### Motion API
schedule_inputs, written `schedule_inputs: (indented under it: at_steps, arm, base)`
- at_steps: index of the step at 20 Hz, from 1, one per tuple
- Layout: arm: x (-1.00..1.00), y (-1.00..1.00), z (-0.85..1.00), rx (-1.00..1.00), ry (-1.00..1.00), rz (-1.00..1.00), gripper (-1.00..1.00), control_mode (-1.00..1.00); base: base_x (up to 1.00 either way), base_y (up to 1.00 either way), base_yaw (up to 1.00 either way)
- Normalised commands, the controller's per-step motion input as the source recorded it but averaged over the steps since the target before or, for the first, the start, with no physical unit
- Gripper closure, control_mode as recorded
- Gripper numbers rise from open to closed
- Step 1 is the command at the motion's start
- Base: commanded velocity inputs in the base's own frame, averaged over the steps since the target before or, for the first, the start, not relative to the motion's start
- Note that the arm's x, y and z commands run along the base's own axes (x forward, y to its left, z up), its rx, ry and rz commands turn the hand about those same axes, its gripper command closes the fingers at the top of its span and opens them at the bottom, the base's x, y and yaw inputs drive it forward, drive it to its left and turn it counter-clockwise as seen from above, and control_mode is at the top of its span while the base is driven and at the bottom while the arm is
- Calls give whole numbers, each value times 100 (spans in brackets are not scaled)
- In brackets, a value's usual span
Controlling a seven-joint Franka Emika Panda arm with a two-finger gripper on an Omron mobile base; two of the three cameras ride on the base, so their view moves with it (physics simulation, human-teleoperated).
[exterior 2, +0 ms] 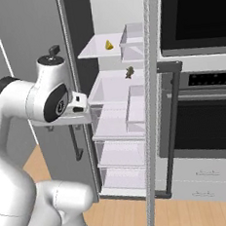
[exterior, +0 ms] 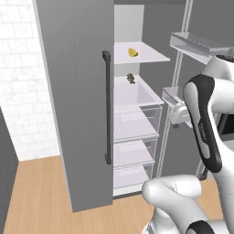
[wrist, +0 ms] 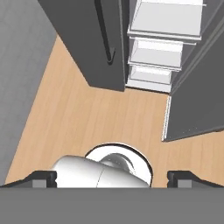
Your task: Grab a lemon wedge from the fridge and one ice cube from the ice bowl, and put them in the glass of lemonade.
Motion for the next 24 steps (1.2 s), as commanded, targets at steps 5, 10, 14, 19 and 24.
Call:
schedule_inputs:
  at_steps: [5, 10, 14, 19, 24]
  arm:
    - [-2, 12, -21, -6, 0, -4, -100, -100]
    - [-2, 0, -37, -8, 0, 0, -100, -100]
    - [1, 0, -17, 0, 0, 0, -100, -100]
    - [22, 0, -19, -1, 0, 0, -100, 100]
    - [0, 0, 0, 0, 0, 0, -100, 100]
  base:
    - [0, 0, 0]
    - [0, 0, 0]
    - [0, 0, 0]
    - [31, 0, 0]
    - [97, -3, 0]
